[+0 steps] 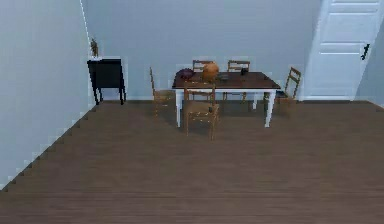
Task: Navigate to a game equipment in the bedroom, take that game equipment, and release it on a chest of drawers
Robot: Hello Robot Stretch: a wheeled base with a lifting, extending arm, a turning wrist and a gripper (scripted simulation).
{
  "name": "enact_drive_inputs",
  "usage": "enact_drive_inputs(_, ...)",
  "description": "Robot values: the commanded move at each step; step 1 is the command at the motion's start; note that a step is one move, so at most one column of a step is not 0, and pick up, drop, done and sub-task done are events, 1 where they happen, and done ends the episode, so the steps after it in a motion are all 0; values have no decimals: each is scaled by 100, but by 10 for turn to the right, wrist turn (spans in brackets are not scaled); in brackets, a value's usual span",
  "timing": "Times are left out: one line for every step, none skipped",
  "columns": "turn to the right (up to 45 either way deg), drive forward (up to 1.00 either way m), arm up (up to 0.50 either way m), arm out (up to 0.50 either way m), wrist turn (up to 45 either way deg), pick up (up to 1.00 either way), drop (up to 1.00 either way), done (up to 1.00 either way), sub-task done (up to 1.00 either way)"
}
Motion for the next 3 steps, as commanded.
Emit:
enact_drive_inputs(-450,0,0,0,0,0,0,0,0)
enact_drive_inputs(-240,0,0,0,0,0,0,0,0)
enact_drive_inputs(0,0,18,0,0,0,0,0,0)
